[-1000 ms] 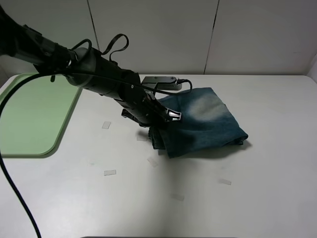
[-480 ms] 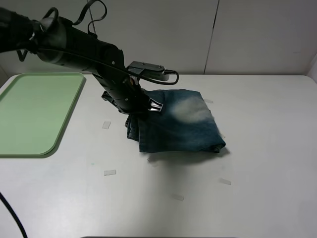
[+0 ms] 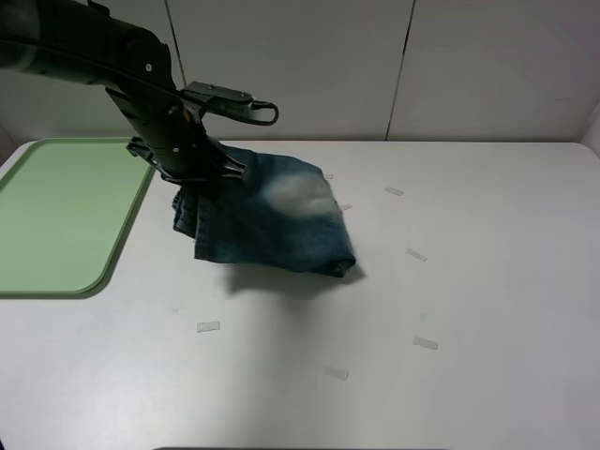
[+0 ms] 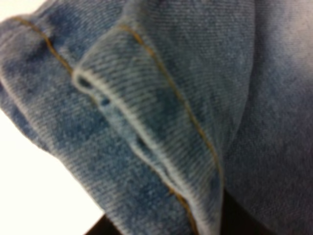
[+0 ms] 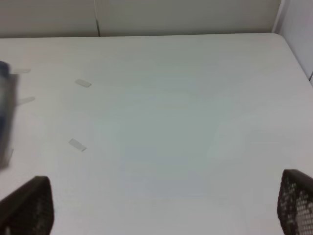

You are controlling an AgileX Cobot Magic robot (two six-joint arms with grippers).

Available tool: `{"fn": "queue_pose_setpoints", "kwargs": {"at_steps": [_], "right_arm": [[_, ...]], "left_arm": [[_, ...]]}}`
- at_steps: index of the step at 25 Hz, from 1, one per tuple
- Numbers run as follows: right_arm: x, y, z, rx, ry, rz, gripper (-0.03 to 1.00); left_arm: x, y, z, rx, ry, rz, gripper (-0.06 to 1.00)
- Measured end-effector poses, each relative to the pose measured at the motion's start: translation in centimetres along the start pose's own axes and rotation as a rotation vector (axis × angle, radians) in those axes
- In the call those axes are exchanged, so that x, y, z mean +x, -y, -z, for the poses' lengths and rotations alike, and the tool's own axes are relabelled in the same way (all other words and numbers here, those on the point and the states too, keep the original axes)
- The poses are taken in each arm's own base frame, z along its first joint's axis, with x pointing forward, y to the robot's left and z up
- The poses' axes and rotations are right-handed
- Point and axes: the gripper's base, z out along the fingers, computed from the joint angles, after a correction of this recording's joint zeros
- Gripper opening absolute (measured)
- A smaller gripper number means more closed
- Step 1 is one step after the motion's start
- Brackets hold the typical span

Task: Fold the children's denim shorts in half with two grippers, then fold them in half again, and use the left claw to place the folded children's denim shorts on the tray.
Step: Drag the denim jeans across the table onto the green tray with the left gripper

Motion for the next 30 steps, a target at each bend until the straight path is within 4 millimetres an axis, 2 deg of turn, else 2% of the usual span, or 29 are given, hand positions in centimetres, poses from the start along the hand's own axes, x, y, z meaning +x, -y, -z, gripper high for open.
{"fn": "queue_pose_setpoints", "kwargs": {"at_steps": [2,3,4,7,16,19,21,30], "right_arm": [[0.0,0.0,0.0,0.000,0.000,0.000,0.69],[0.0,0.0,0.0,0.000,0.000,0.000,0.69],[0.0,0.0,0.0,0.000,0.000,0.000,0.69],[0.0,0.0,0.0,0.000,0.000,0.000,0.69],[0.0,0.0,0.0,0.000,0.000,0.000,0.69],[0.0,0.0,0.0,0.000,0.000,0.000,0.69],[0.0,0.0,0.0,0.000,0.000,0.000,0.69],[0.0,0.0,0.0,0.000,0.000,0.000,0.69]], "left_arm": [[0.1,-1.5,0.5,-0.033,-0.018,-0.005,0.22],[0.1,-1.5,0.5,-0.033,-0.018,-0.005,0.22],[0.4,-3.0,0.7,-0.056,-0.052,-0.003,0.22],[0.9,-5.0,0.7,-0.075,-0.106,-0.009,0.22],[1.9,-9.5,0.8,-0.100,-0.174,-0.002,0.21],[2.4,-11.9,0.9,-0.113,-0.182,0.030,0.21],[3.0,-14.2,1.0,-0.126,-0.190,0.059,0.21],[4.3,-19.4,1.4,-0.172,-0.131,0.118,0.21]]}}
